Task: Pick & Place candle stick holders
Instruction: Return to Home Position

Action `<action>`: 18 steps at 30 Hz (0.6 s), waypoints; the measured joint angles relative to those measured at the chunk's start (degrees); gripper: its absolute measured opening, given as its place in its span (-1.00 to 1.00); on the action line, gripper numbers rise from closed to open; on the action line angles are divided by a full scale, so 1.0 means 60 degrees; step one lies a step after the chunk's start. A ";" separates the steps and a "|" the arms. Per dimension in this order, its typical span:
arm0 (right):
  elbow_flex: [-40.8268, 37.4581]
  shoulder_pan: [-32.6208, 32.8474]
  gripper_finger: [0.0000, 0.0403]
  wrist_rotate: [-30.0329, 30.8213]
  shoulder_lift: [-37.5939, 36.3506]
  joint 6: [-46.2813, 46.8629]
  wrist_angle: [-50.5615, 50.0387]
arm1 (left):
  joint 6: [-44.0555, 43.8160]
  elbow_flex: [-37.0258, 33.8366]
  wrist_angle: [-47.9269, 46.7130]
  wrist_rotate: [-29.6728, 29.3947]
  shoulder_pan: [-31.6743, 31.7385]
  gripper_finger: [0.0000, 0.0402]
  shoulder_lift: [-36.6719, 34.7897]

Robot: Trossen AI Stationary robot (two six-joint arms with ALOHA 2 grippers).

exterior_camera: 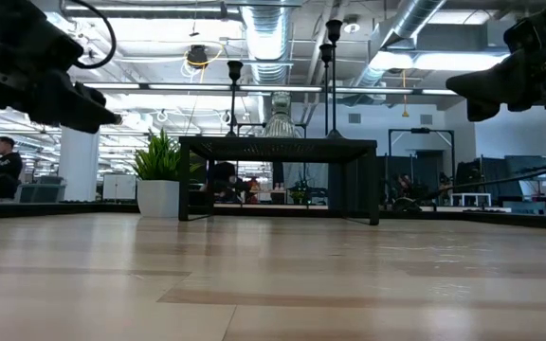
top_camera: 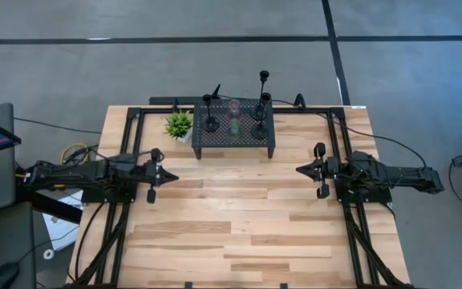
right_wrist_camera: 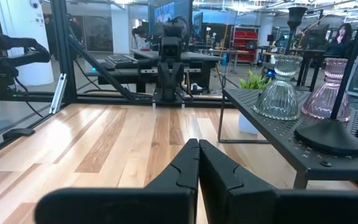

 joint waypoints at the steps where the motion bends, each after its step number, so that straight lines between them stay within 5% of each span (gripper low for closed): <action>1: 0.0000 0.0002 -1.00 0.0000 0.0000 0.0000 0.0001 | 0.0009 0.0000 -0.0007 0.0003 0.0000 -0.96 0.0050; 18: -0.0004 0.0000 -1.00 0.0000 0.0000 0.0002 0.0000 | -0.0060 0.0000 0.0137 0.0000 0.0000 -0.96 0.1493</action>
